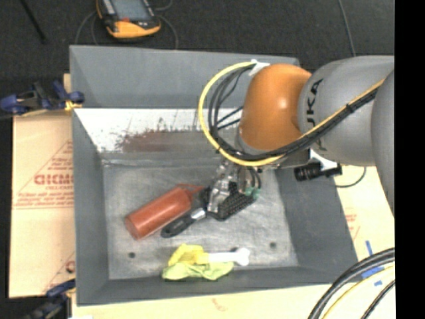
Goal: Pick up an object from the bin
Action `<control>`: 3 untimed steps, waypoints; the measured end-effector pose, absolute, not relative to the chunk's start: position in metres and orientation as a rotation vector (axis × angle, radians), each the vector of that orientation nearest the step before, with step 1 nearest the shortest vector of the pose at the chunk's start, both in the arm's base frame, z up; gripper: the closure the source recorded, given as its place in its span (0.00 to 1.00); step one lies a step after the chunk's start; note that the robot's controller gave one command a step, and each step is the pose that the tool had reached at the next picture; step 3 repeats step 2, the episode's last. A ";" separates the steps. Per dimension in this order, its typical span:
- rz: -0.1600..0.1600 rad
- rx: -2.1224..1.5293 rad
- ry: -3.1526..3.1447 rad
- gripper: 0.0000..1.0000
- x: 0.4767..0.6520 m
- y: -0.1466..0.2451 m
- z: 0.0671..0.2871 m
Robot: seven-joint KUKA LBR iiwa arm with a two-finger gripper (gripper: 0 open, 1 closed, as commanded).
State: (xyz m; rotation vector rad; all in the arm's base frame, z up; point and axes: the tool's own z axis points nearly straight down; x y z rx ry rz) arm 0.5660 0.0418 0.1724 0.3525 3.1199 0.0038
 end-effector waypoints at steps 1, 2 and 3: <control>-0.002 0.071 3.137 1.00 0.560 0.055 0.175; -0.001 -0.067 3.147 1.00 0.543 0.072 0.224; -0.001 -0.067 3.147 1.00 0.543 0.072 0.224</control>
Offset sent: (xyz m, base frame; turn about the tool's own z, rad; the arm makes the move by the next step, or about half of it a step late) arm -0.0491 0.0624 0.1744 -0.1820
